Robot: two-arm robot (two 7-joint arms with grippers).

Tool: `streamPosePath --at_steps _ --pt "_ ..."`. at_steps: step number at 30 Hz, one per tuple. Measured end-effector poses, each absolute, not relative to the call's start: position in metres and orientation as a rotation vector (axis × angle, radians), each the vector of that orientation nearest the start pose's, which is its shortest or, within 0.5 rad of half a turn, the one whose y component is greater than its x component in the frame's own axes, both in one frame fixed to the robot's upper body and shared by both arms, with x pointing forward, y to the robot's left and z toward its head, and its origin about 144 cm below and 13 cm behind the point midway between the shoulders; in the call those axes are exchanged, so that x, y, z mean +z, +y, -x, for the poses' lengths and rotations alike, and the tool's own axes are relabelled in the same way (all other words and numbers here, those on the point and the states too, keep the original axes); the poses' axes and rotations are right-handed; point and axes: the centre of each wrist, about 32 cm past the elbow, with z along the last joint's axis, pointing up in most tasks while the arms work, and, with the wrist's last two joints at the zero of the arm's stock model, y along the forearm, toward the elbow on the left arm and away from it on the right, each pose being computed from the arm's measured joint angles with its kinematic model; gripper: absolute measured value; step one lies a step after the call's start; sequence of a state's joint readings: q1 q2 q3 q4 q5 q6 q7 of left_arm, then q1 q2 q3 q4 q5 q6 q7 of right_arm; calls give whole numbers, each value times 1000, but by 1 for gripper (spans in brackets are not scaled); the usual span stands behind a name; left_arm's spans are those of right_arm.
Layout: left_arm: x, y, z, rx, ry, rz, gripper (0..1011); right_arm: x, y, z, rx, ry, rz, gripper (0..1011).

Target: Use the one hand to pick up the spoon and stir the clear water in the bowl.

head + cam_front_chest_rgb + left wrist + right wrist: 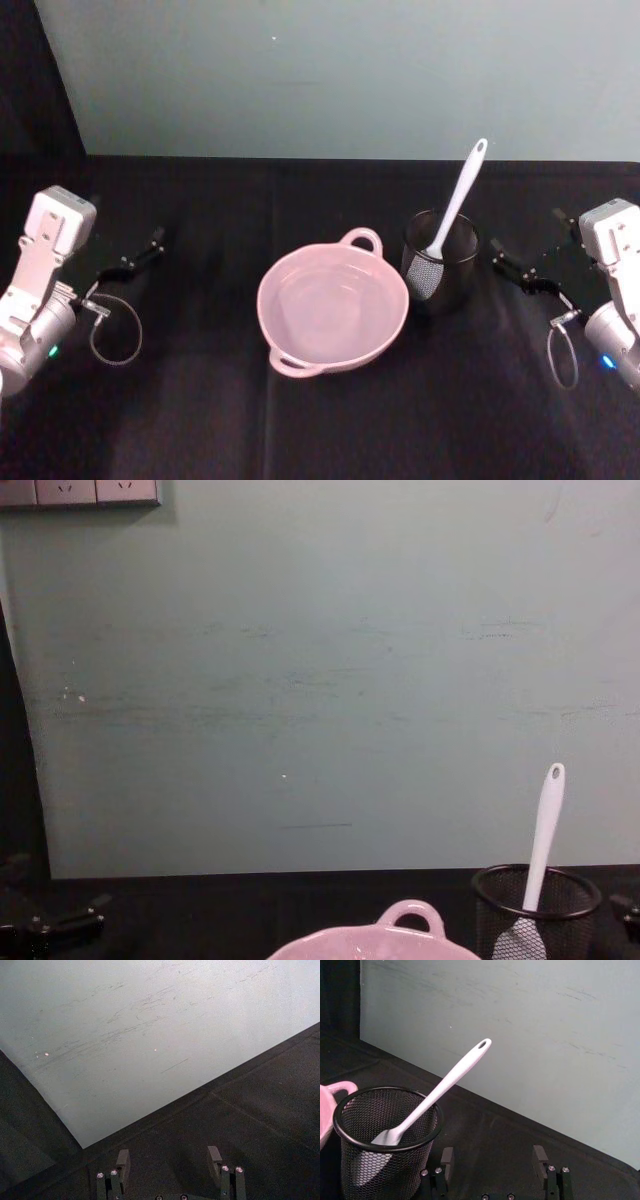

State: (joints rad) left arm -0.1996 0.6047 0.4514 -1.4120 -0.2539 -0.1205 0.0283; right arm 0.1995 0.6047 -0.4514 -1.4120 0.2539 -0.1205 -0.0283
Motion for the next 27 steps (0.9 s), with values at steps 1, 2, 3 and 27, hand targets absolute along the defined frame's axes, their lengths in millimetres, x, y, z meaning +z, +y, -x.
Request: streamPosePath --at_steps 1,2,3,27 --pt "1140 310 -489 1248 -285 -305 1011 1140 -310 -489 -1248 -285 304 1002" --pt "1140 310 -489 1248 -285 -304 1011 1140 -310 -489 -1248 -285 305 1002" --pt "1140 310 -489 1248 -285 -304 1011 1140 -310 -489 -1248 -285 305 1000" --pt "1140 310 -489 1248 -285 -304 1011 1143 -315 -486 -1242 -317 323 1002"
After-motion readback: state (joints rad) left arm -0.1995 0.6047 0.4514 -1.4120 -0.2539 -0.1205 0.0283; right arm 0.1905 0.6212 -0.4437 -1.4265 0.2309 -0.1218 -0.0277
